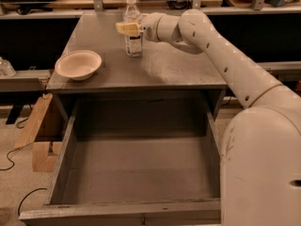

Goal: Pick blue plastic bottle from top drawer and place on counter

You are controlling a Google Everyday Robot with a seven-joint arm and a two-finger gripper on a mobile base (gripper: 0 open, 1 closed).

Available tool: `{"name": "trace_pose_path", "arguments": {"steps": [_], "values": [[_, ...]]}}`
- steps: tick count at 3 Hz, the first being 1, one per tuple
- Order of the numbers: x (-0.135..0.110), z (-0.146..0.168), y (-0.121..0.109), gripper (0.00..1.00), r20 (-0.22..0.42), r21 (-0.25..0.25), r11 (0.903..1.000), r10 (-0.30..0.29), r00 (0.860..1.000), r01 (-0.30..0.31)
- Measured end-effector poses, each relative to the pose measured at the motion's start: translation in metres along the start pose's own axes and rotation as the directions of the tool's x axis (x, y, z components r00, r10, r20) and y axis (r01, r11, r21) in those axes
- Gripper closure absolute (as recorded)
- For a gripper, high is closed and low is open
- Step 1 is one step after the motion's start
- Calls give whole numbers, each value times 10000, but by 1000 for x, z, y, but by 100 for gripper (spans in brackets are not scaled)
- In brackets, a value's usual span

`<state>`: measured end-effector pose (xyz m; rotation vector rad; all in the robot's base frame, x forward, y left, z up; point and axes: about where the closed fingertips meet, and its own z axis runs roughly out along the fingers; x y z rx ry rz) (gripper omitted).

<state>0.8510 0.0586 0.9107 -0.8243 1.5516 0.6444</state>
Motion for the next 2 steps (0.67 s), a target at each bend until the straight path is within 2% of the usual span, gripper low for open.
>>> {"name": "trace_pose_path", "arguments": {"steps": [1, 2], "values": [[-7, -1, -1, 100, 5, 5, 10000, 5, 10000, -5], [-10, -1, -1, 85, 4, 5, 10000, 5, 10000, -5]]}}
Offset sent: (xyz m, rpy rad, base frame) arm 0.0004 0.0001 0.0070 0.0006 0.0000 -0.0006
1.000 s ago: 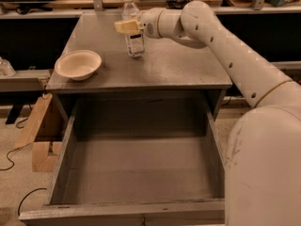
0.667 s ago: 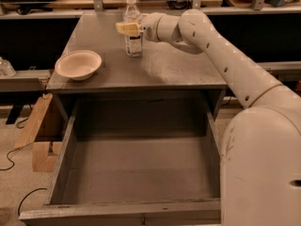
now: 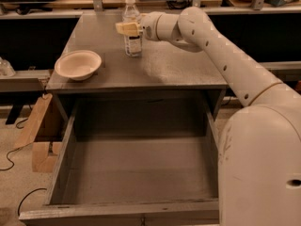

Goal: Pick blue plastic bottle from top drawer and place on counter

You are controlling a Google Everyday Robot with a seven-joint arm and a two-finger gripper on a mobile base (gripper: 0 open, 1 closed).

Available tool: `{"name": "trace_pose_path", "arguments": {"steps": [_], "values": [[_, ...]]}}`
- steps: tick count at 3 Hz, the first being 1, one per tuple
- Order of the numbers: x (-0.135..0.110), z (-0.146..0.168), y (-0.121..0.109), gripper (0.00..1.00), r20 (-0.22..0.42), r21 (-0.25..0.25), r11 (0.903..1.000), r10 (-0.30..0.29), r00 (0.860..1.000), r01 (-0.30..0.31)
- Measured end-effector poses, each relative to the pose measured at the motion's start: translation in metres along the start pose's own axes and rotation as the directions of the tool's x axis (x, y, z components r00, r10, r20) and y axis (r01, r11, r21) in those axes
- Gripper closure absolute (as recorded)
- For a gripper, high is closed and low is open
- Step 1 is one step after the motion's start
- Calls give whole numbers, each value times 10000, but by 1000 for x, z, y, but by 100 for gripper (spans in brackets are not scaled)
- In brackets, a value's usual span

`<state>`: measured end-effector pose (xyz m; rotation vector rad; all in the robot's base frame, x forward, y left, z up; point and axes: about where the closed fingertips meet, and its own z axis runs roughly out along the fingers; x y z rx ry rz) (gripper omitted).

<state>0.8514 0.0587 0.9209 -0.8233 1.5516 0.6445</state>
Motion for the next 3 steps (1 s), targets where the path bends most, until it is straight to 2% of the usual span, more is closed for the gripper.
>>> {"name": "trace_pose_path", "arguments": {"steps": [1, 3], "values": [[1, 4, 3, 55, -6, -63, 10000, 12, 10000, -12], [2, 9, 7, 8, -14, -146, 9999, 28, 10000, -28]]}}
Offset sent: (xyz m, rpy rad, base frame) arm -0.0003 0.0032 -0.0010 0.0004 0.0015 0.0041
